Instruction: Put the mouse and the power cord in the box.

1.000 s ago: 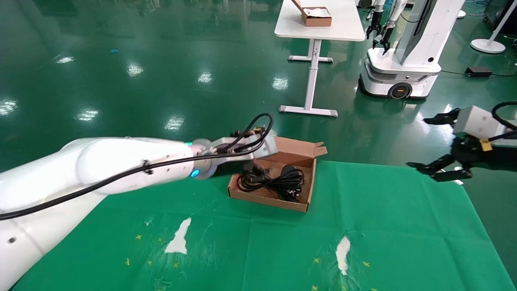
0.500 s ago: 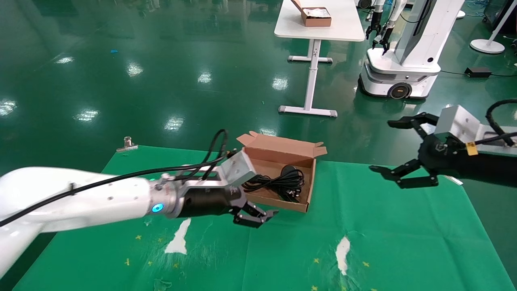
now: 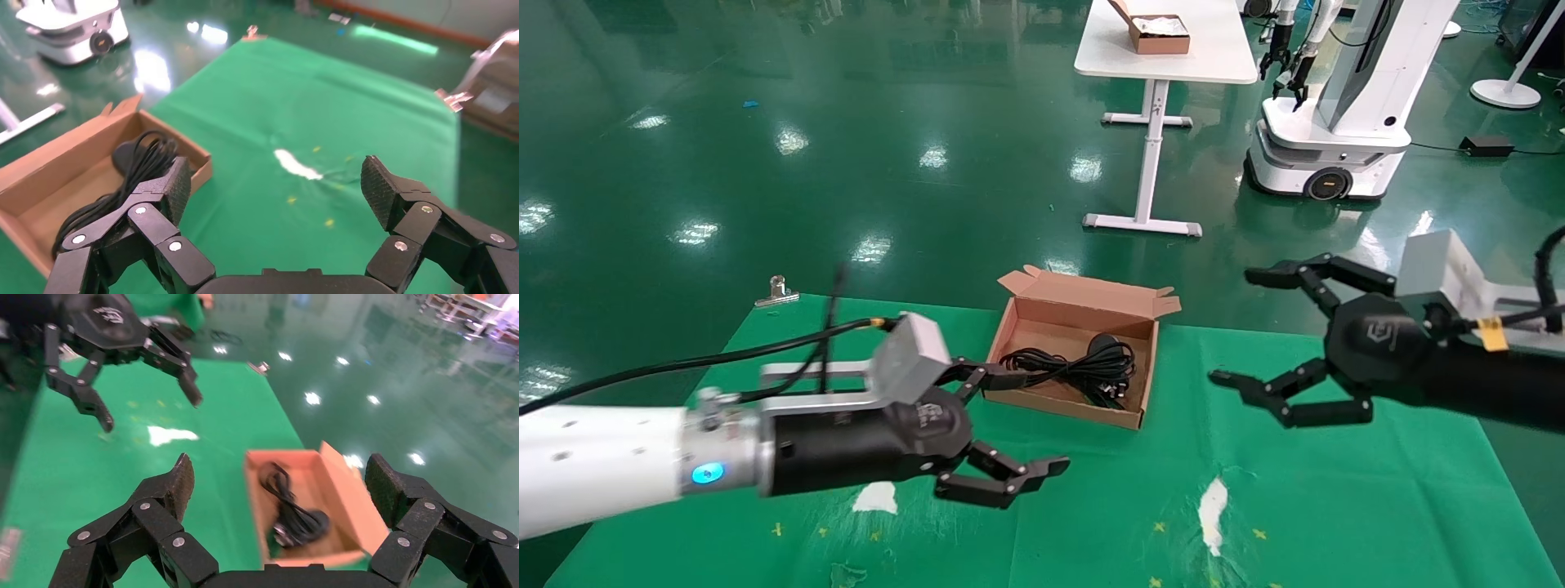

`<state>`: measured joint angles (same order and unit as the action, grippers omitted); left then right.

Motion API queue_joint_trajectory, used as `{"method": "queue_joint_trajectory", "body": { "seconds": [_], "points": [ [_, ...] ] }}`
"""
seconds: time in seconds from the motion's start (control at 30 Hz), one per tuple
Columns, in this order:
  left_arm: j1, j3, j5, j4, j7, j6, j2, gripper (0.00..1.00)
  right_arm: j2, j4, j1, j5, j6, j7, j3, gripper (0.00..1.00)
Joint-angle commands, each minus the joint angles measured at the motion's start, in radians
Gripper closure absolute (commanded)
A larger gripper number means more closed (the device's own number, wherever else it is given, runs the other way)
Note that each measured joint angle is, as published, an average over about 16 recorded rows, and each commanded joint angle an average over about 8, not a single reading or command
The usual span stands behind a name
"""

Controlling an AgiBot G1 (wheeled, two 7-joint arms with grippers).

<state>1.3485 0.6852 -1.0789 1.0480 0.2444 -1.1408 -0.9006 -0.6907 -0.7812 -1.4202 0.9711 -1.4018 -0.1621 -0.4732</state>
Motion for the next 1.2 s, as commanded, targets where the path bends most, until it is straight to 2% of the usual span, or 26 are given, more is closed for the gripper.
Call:
{"method": "queue_joint_trajectory", "body": {
  "seconds": [0.03,0.73,0.97,1.2],
  "points": [
    [-0.025,-0.036,0.031,0.021,-0.005,-0.032,0.026,0.0,0.007,-0.042,0.029,-0.02,-0.008,0.029,0.016,0.0],
    [-0.267,-0.396,0.34,0.23,-0.055,-0.346,0.282,0.0,0.074,-0.471,0.323,-0.225,-0.088,0.327,0.181,0.0],
    [-0.287,-0.429,0.367,0.247,-0.058,-0.373,0.302,0.0,0.085,-0.538,0.37,-0.259,-0.102,0.364,0.208,0.0],
    [-0.282,-0.42,0.36,0.242,-0.058,-0.366,0.297,0.0,0.084,-0.524,0.361,-0.253,-0.099,0.357,0.203,0.0]
  ]
}}
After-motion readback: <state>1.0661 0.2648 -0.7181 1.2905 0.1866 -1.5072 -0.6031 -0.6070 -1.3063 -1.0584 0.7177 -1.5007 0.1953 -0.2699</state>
